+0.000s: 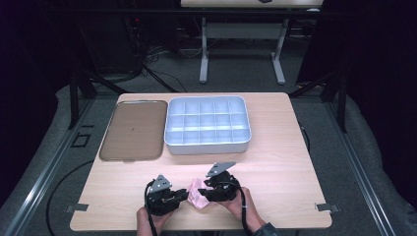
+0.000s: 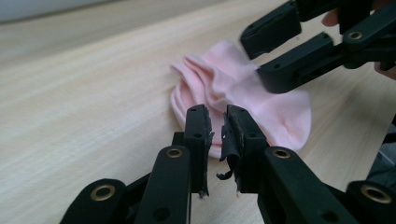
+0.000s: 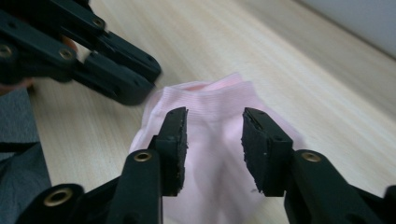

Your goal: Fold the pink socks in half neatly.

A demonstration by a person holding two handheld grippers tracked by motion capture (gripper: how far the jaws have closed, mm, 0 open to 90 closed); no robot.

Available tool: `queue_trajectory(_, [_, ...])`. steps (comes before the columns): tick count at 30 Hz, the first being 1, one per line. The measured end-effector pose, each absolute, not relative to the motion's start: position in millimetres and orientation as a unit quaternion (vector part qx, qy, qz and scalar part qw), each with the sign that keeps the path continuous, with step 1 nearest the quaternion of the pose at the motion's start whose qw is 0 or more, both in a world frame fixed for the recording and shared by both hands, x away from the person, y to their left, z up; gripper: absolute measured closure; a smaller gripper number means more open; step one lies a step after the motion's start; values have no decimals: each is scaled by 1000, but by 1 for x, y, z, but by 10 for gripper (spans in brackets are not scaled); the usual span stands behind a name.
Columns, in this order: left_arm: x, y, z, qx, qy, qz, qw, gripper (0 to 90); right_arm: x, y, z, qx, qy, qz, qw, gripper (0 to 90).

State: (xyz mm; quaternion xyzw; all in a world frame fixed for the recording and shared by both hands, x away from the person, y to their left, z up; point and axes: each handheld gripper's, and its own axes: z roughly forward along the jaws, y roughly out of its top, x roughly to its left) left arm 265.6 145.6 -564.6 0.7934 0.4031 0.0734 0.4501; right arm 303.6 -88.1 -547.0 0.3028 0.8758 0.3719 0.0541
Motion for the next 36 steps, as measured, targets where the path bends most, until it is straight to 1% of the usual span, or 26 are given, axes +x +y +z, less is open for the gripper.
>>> queue_trajectory(2, [266, 149, -555, 790, 401, 81, 456, 778, 301, -102, -543, 326, 865, 377, 61, 533])
queue_trajectory(3, [266, 149, -552, 790, 401, 86, 457, 778, 300, -105, -542, 329, 867, 370, 65, 526])
queue_trajectory(8, [272, 133, -539, 806, 371, 86, 453, 782, 295, -108, -552, 343, 872, 342, 75, 412])
queue_trajectory(14, [282, 107, -544, 840, 340, 78, 415, 791, 293, -97, -562, 332, 884, 315, 91, 362])
queue_trajectory(16, [283, 105, -549, 851, 336, 84, 396, 800, 293, -94, -566, 329, 890, 301, 96, 352])
queue_trajectory(18, [283, 107, -556, 857, 338, 86, 379, 814, 292, -94, -569, 335, 884, 312, 96, 349])
queue_trajectory(21, [282, 112, -565, 860, 342, 86, 369, 828, 293, -96, -570, 339, 883, 312, 94, 329])
queue_trajectory(29, [278, 118, -571, 855, 339, 90, 383, 875, 293, -100, -572, 350, 876, 320, 85, 334])
queue_trajectory(31, [278, 120, -572, 854, 337, 88, 387, 887, 294, -103, -571, 355, 874, 324, 68, 375])
queue_trajectory(34, [276, 121, -574, 851, 337, 88, 393, 893, 296, -109, -569, 367, 866, 336, 44, 413])
queue_trajectory(36, [276, 122, -575, 850, 333, 91, 397, 894, 297, -115, -567, 379, 855, 352, 35, 444])
